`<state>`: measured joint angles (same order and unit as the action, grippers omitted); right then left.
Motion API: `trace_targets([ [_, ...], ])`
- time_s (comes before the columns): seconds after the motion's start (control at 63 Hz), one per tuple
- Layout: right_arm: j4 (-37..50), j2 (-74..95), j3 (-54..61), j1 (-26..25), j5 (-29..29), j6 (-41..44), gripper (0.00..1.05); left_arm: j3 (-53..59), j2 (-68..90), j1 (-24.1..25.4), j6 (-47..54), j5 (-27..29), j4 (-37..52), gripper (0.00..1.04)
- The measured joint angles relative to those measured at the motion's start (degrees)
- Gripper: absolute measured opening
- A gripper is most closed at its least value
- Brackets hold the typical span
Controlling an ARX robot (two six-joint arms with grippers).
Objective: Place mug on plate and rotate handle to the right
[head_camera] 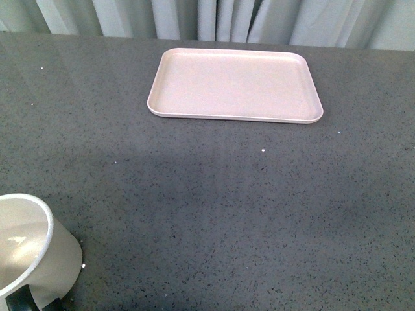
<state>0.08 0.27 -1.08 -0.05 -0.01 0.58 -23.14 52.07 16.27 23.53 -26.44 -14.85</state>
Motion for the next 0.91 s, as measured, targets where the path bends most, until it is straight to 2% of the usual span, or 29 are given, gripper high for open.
trace_targets([
  [0.143, 0.0, 0.0, 0.0, 0.0, 0.0, 0.0, 0.96, -1.14, 6.51, 2.56, 8.92, -0.85, -0.52, 0.95],
  [0.318, 0.0, 0.0, 0.0, 0.0, 0.0, 0.0, 0.96, -3.28, 12.96, 2.43, 15.06, -0.61, 1.01, 0.96],
  [0.635, 0.0, 0.0, 0.0, 0.0, 0.0, 0.0, 0.96, -5.4, 22.23, -0.2, 18.34, -0.2, 4.13, 0.95],
  [0.905, 0.0, 0.0, 0.0, 0.0, 0.0, 0.0, 0.96, -5.84, 24.94, -3.1, 19.15, -0.61, 3.21, 0.96],
])
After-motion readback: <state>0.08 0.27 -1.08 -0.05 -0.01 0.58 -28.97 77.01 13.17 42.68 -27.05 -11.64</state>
